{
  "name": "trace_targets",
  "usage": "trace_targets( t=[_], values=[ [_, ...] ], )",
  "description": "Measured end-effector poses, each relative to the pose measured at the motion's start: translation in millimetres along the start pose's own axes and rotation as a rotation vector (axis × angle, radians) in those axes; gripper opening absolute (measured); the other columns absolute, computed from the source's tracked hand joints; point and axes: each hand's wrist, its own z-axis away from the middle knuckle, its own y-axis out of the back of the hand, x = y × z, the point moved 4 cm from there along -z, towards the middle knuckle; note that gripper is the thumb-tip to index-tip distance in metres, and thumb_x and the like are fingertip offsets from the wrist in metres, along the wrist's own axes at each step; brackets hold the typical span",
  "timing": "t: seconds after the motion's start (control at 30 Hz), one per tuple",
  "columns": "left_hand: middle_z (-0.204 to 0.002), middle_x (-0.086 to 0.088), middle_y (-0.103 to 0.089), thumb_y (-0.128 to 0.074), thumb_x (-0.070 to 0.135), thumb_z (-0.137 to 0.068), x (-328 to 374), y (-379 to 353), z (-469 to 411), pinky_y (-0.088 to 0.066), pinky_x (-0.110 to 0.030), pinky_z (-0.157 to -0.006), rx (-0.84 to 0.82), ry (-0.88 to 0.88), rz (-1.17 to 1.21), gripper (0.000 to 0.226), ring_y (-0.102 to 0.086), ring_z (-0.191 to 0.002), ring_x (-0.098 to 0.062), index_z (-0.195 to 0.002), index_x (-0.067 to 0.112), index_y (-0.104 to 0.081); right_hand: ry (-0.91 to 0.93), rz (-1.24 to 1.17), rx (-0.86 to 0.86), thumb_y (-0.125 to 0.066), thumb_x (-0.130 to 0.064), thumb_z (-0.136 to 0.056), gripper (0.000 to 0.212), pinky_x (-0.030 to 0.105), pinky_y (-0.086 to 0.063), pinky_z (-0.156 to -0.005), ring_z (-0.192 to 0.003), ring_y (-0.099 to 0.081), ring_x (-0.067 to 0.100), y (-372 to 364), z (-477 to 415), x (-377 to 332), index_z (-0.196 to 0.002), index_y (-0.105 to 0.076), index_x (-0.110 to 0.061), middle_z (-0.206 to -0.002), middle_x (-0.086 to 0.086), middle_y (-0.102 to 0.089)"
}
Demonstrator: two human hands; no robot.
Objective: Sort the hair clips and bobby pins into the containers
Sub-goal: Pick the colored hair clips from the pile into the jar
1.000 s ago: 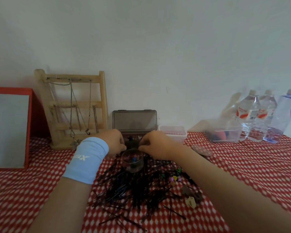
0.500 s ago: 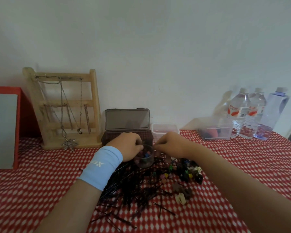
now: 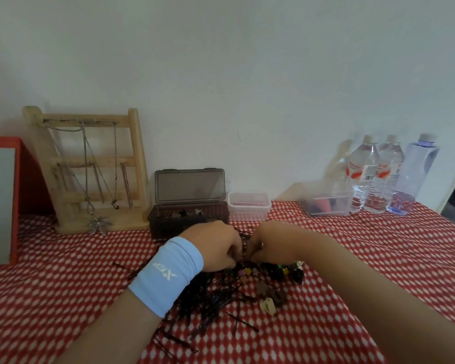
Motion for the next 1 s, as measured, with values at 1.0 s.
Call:
trace_targets(
  t=[1.0],
  values=[
    [-0.098, 0.010, -0.070, -0.054, 0.024, -0.098, -22.0, 11.9, 11.2, -0.046, -0.014, -0.069, 0.005, 0.007, 0.230, 0.021, -0.063, -0.067, -0.002, -0.106, 0.026, -0.072, 0.020, 0.101, -0.002, -0.074, -0.036, -0.086, 0.018, 0.018, -0.044, -0.067, -0.075, -0.053, -0.006, 2.0, 6.7, -22.3, -0.105, -0.072, -0.035, -0.088, -0.022, -0.061]
  ],
)
